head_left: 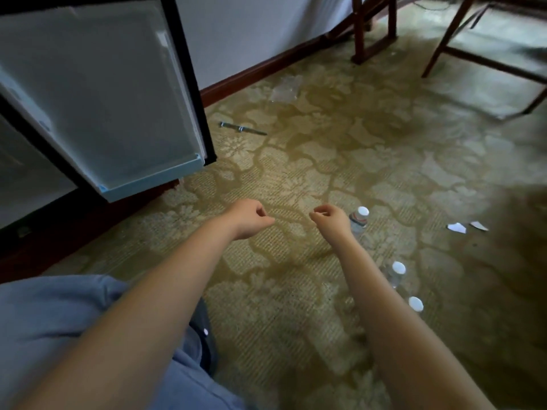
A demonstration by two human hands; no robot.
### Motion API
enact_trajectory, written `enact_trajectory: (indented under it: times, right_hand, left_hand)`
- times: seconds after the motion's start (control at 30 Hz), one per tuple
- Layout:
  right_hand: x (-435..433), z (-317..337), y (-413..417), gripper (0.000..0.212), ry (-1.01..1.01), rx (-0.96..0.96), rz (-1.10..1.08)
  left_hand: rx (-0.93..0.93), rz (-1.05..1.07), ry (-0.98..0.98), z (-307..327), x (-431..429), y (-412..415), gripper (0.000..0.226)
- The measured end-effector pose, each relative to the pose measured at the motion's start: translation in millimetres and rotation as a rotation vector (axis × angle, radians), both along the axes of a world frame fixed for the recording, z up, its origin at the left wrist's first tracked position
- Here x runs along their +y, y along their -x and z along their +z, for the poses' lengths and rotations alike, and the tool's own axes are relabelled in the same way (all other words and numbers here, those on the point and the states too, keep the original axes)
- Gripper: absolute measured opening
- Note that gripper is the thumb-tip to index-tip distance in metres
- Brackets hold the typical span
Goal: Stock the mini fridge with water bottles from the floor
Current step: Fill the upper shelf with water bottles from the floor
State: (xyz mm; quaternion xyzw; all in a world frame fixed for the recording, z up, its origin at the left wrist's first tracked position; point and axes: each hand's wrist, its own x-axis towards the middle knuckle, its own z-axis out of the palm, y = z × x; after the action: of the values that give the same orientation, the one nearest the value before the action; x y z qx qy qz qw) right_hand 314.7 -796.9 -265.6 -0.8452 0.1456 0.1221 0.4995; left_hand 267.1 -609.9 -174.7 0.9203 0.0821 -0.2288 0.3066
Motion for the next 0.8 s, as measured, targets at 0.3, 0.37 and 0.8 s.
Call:
enact_trajectory:
  times: [0.3,0.37,0.8]
  right_hand:
    - [-66,-60,-51,0.040,0.294,0.063,-0.427]
    - [-73,-68,-59,0.045,0.348,0.063,-0.400]
    - [-85,-100,-79,0.031,0.480,0.102,-0.061]
  left_hand:
    - [0.002,-0.062,-0.041,-14,-36,-53,0.054]
    - [0.001,-0.079,-0.056,-20,-41,-63,0.053]
    - [0.062,-0.141,-0.077,-43,-50,-76,0.044]
